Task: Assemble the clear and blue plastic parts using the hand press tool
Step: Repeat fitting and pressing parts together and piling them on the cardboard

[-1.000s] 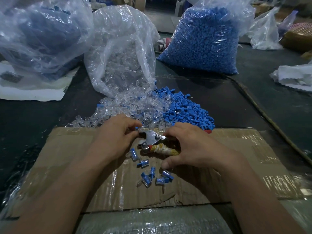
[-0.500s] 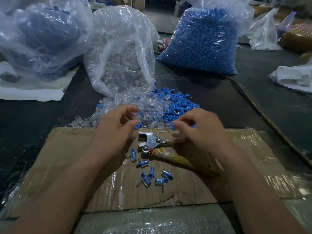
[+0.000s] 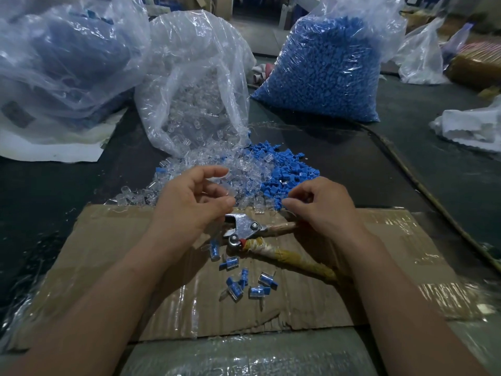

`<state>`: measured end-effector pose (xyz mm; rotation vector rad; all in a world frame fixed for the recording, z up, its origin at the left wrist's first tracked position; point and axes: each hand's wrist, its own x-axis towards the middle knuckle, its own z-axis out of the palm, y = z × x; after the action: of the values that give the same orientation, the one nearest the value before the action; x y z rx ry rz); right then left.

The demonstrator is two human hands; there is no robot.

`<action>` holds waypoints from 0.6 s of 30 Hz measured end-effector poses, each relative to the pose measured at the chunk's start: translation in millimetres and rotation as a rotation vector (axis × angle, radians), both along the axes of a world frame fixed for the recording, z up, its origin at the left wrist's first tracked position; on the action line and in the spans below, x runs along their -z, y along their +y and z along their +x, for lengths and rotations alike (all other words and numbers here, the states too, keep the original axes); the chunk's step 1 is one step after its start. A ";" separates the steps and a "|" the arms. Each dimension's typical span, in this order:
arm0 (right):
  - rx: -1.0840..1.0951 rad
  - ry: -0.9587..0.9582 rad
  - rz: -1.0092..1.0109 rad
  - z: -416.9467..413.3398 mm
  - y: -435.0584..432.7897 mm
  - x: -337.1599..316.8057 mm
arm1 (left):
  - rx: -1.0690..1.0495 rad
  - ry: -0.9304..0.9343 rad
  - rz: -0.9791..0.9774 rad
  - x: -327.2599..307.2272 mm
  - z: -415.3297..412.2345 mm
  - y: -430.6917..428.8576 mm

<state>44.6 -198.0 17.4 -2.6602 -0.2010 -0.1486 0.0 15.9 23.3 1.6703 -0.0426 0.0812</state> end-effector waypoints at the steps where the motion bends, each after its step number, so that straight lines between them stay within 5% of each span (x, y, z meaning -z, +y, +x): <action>1: 0.000 0.009 -0.024 0.0 2.3 0.4 | 0.005 -0.002 0.007 -0.2 -0.4 -0.1; 13: -0.052 -0.020 -0.118 5.1 3.3 1.9 | 0.058 0.028 0.003 -4.1 -3.5 -2.8; 18: -0.028 -0.057 0.251 -4.7 8.3 -7.0 | 0.060 0.026 0.011 -3.8 -4.4 -2.7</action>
<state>40.0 -189.6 24.4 -2.4047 -0.2230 -0.2259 -4.3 13.3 27.1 1.6800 -0.0732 0.0135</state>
